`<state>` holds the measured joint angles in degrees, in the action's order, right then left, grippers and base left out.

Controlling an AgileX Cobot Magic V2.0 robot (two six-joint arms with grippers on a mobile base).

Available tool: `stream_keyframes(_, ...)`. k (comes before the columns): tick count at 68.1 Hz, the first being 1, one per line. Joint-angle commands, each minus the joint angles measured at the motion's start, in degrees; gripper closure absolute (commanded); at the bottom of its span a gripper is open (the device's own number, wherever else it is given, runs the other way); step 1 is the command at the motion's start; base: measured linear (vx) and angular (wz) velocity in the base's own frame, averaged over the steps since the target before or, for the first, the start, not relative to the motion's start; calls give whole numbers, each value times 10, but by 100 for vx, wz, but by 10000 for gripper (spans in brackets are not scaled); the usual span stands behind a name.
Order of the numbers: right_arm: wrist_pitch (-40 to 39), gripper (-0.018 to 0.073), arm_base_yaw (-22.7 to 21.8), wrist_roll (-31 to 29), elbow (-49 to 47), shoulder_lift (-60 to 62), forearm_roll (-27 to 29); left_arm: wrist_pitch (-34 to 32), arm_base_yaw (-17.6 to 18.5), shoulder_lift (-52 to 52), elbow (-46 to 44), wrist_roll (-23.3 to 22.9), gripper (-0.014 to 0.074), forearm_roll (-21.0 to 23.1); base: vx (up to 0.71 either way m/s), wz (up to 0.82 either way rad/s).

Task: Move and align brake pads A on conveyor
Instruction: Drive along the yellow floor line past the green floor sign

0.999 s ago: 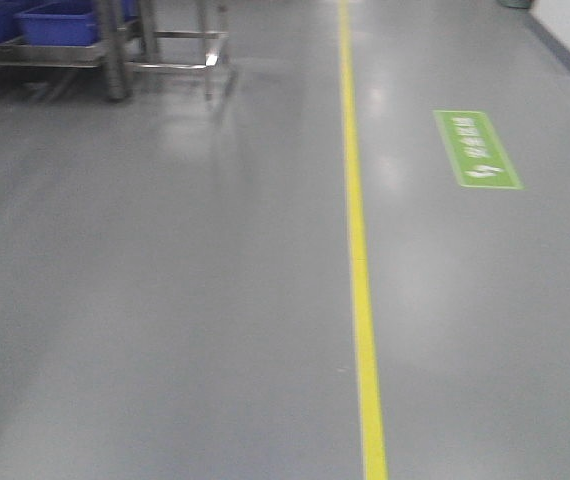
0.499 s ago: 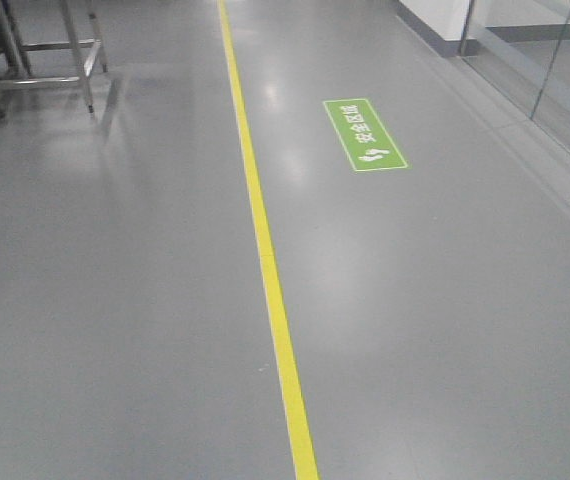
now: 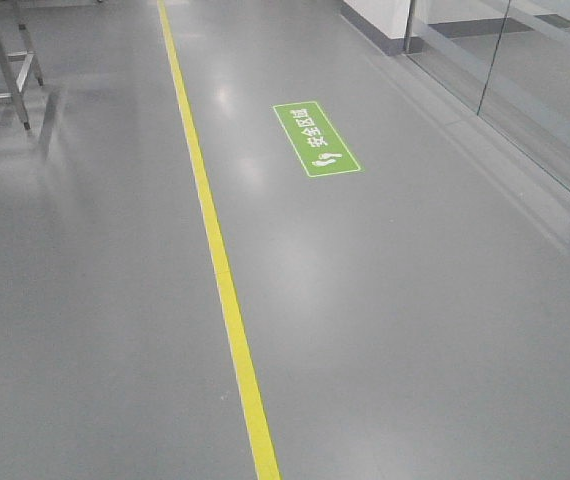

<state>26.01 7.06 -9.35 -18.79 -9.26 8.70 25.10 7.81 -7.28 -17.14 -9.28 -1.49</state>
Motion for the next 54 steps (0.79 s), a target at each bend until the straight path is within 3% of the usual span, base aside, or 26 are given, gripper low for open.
stream_keyframes(1,-42,127,-2,-4,-15,-8,0,-44,1,-9,-14,-1,245,1,26,-9)
stream_keyframes(23,-42,127,-2,-4,-15,-8,0,-44,1,-9,-14,-1,245,1,34,11)
stream_keyframes(54,-42,127,-2,-4,-15,-8,0,-44,1,-9,-14,-1,245,1,47,38)
